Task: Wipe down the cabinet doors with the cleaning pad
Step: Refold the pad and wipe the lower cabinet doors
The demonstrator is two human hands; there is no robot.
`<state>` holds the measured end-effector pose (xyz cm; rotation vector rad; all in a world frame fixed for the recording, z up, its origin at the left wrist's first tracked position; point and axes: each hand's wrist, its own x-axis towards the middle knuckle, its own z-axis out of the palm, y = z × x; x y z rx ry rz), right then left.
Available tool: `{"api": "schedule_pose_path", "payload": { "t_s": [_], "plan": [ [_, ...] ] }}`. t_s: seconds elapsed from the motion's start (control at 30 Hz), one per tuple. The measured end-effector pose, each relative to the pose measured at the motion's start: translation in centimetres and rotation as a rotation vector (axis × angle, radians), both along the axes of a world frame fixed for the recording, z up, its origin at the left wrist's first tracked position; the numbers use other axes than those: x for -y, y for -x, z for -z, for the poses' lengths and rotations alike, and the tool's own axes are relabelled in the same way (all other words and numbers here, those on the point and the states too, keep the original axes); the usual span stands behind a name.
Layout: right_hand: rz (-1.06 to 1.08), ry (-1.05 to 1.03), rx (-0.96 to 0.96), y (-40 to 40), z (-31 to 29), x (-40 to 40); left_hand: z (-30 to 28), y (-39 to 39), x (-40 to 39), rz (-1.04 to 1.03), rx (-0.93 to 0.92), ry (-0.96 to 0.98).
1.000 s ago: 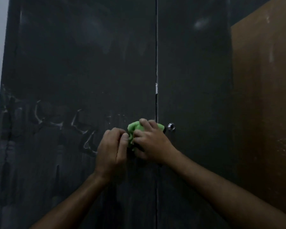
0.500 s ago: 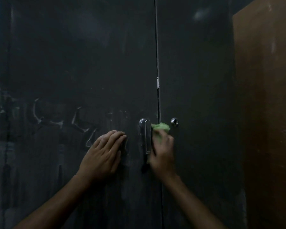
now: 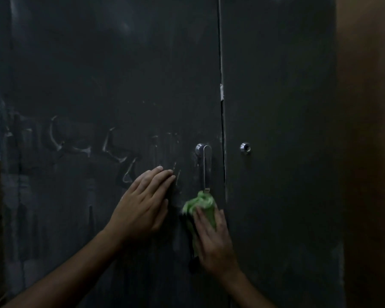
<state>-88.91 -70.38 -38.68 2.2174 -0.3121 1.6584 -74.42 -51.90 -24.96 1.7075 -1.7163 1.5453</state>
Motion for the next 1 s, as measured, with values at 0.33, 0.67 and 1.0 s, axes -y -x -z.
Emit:
{"api": "schedule_pose_path", "payload": {
  "t_s": [0.33, 0.67, 1.0],
  "plan": [
    [0.031, -0.225, 0.144, -1.5, -2.0, -1.2, 2.3, -2.4, 0.5, -0.094, 0.127, -0.035],
    [0.172, -0.423, 0.222, -1.2, -1.3, -2.6, 2.3, -2.6, 0.5, -0.125, 0.174, -0.025],
    [0.267, -0.219, 0.035, 2.4, -1.0, -0.4, 2.2, -2.0, 0.0, -0.107, 0.135, -0.055]
  ]
}}
